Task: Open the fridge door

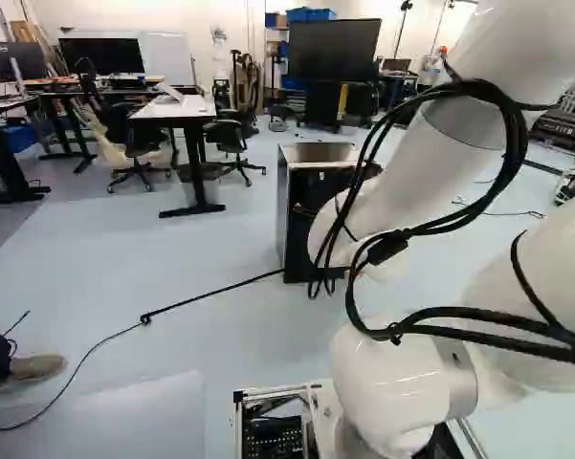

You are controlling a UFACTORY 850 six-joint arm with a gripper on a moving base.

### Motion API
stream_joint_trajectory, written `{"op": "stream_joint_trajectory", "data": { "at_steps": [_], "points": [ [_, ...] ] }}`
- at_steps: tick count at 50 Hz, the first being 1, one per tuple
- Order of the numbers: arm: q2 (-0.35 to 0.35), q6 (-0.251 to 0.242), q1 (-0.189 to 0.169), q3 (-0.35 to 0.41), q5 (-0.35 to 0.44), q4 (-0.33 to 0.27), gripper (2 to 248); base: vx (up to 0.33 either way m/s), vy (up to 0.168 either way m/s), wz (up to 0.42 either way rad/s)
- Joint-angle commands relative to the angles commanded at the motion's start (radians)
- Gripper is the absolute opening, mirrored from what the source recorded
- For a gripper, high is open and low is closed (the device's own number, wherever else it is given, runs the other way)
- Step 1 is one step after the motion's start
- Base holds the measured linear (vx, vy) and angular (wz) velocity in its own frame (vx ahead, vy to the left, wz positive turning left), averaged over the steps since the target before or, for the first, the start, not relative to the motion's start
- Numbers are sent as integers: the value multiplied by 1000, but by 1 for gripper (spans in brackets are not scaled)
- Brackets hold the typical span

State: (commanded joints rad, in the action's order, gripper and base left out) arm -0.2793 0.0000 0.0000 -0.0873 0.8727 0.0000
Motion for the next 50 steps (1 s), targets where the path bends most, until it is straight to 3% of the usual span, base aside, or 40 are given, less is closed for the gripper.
{"op": "stream_joint_trajectory", "data": {
  "at_steps": [18, 50],
  "points": [
    [16, 0, 1, -14, 0, 0, 247, 0, 0, 0],
    [107, 0, 28, -94, 0, 1, 247, 0, 0, 0]
  ]
}}
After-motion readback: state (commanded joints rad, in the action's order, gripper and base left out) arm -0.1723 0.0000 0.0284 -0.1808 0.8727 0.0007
